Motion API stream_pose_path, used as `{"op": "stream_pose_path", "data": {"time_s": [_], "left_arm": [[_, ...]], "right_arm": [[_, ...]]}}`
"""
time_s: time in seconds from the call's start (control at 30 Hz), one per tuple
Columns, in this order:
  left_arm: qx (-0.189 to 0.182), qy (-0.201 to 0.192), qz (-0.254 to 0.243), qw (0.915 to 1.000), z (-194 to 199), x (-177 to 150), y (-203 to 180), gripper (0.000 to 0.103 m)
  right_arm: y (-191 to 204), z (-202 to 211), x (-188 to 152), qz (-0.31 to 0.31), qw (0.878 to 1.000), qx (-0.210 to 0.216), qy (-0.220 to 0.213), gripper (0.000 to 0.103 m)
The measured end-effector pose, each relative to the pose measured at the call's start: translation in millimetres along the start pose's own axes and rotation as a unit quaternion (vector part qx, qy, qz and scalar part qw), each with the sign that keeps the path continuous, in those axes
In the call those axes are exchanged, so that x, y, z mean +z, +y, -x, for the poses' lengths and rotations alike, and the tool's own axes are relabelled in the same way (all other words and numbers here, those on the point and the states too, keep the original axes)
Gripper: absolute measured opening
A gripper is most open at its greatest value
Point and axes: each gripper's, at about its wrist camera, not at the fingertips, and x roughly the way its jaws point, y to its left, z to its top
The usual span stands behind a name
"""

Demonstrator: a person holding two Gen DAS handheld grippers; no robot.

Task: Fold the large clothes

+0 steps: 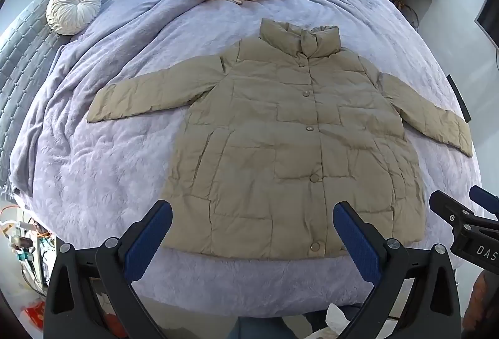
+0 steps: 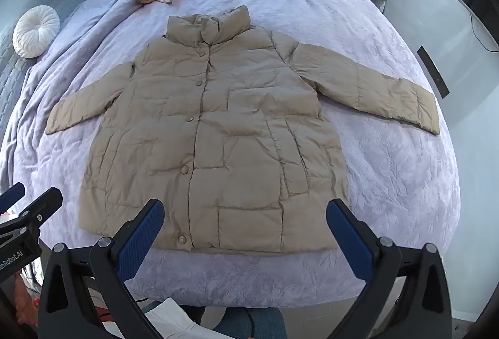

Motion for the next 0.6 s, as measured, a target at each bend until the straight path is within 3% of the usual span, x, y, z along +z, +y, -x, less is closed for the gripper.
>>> {"op": "stream_pose_path", "data": {"time_s": [0.6], "left_arm": [[0.0,-0.001,0.0,1.0,0.6,-1.2,0.0,0.103]], "right_arm": [[-0.1,-1.0,-0.4,0.002,1.0,0.002,0.0,0.103]]}}
